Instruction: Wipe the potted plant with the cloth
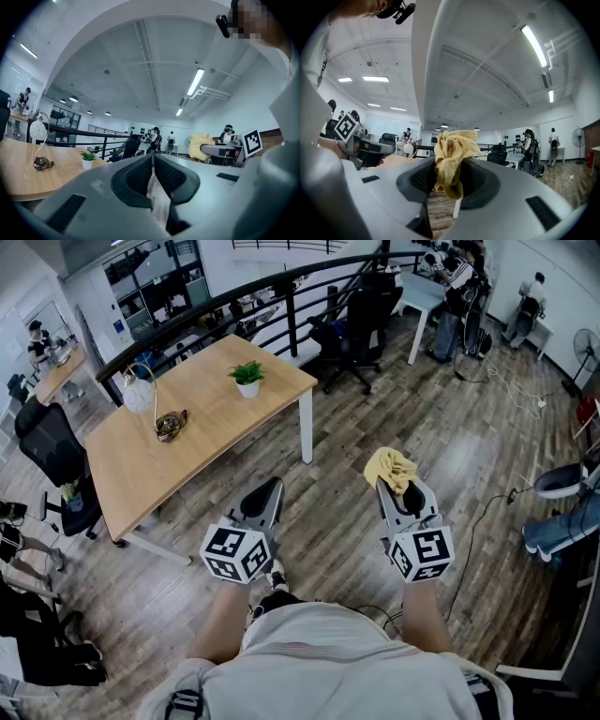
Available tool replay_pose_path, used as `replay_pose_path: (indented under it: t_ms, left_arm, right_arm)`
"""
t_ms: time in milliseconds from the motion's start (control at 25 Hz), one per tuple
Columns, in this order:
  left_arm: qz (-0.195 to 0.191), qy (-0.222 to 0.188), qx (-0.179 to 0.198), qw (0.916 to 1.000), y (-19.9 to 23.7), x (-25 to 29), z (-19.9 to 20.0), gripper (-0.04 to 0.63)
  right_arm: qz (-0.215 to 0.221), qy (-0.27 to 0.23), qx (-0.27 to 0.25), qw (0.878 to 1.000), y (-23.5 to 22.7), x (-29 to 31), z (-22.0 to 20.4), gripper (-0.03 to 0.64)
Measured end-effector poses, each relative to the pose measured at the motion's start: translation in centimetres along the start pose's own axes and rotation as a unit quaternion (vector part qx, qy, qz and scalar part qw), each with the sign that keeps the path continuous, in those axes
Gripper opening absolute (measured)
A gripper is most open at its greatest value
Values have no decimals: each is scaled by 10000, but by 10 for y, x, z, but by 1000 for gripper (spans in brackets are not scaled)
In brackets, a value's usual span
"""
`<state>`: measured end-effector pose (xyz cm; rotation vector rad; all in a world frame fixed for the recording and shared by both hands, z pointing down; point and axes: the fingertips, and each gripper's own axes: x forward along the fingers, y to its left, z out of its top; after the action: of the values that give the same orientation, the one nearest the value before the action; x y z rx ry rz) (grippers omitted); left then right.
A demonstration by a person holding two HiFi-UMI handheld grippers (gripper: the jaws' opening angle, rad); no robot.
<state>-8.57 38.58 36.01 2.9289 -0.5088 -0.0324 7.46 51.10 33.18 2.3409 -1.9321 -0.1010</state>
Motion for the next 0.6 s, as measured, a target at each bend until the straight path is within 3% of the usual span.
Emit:
replay_pose_path:
  t_ms: [600]
  left_arm:
    - [73,43,-25,10000,11,-6,3,28]
  right_arm:
    - [130,86,-58,9999,12,14,-1,176]
